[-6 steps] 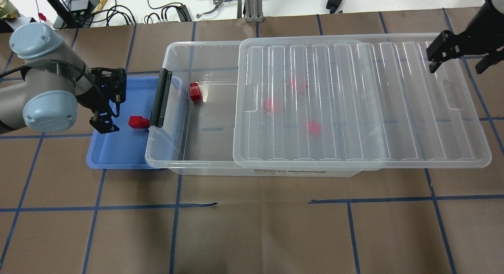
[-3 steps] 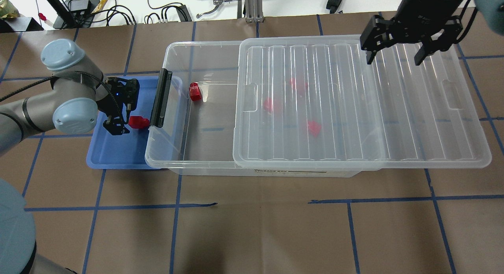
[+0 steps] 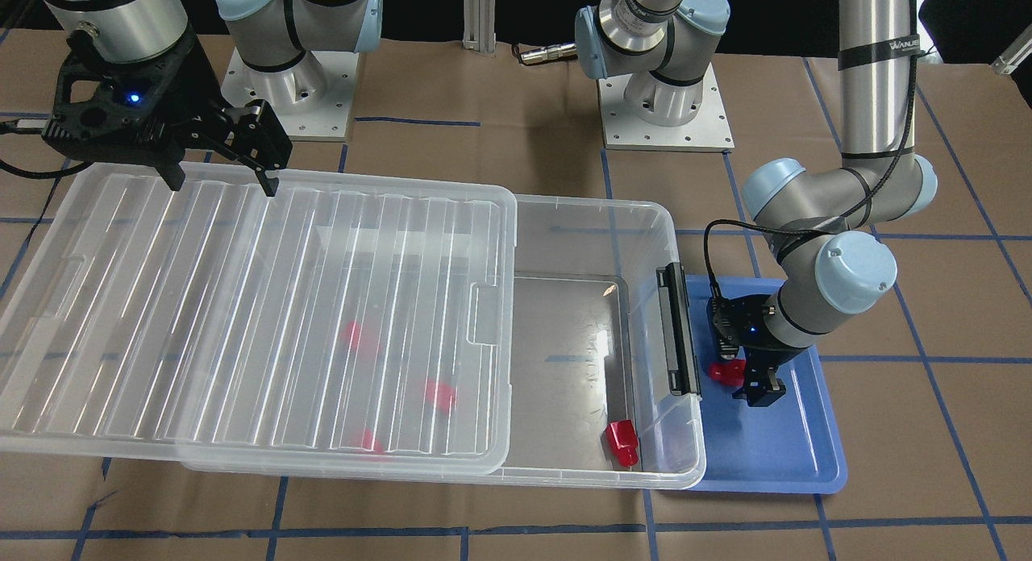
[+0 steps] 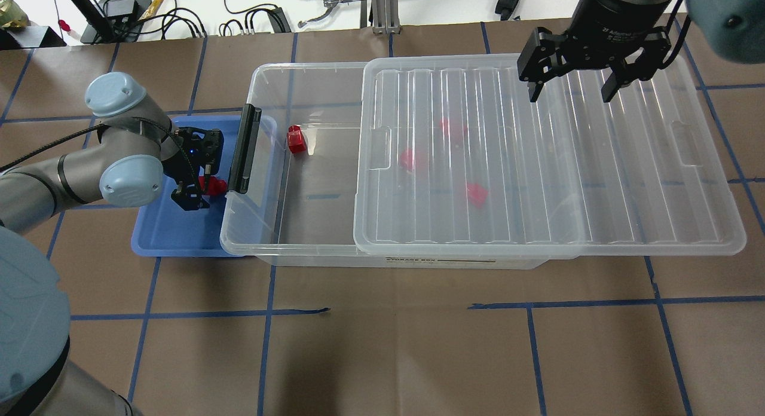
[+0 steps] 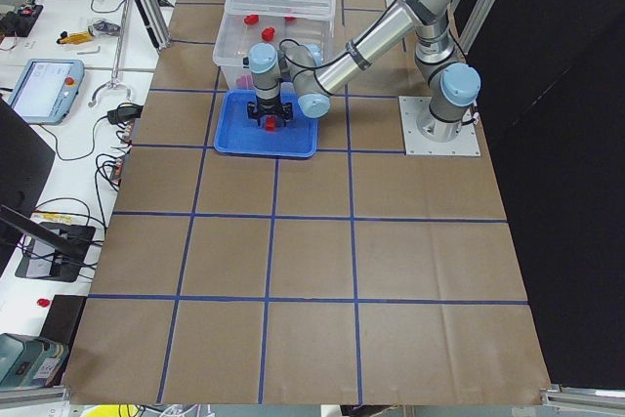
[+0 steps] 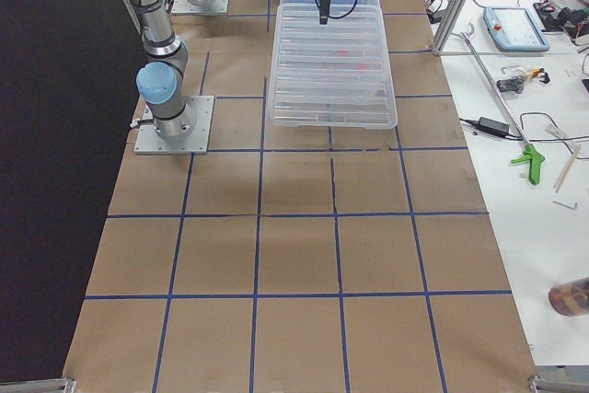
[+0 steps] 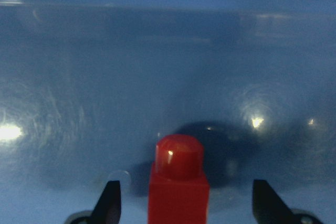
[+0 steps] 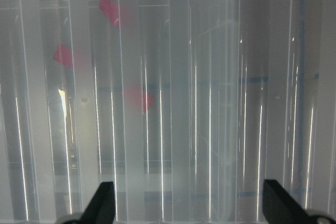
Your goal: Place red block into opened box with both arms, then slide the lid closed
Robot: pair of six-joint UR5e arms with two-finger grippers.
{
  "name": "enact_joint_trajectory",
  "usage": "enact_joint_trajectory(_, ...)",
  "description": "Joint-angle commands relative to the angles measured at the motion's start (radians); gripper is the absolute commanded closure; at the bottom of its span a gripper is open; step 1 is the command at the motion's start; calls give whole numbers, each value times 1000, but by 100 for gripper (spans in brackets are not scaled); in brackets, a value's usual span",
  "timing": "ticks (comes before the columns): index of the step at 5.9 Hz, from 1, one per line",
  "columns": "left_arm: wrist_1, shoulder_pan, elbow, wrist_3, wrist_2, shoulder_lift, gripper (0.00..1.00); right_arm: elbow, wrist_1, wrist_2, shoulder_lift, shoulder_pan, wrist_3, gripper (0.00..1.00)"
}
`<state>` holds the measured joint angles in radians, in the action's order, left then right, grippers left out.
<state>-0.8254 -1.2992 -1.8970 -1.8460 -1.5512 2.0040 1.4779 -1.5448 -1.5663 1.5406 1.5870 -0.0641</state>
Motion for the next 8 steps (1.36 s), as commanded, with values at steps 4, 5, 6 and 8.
enact_joint_trajectory(4,-280,-47,112,26,31,-218,90,-5,0,6,-7,13,1,0)
enact_joint_trajectory(5,-408,-83,168,63,31,-284,90,-5,0,6,-7,13,0,0)
enact_joint_trajectory(6,-523,-116,237,132,31,-303,90,-5,0,6,-7,13,1,0)
enact_joint_trajectory(8,-503,-265,254,365,34,-272,90,-5,0,6,-7,13,1,0)
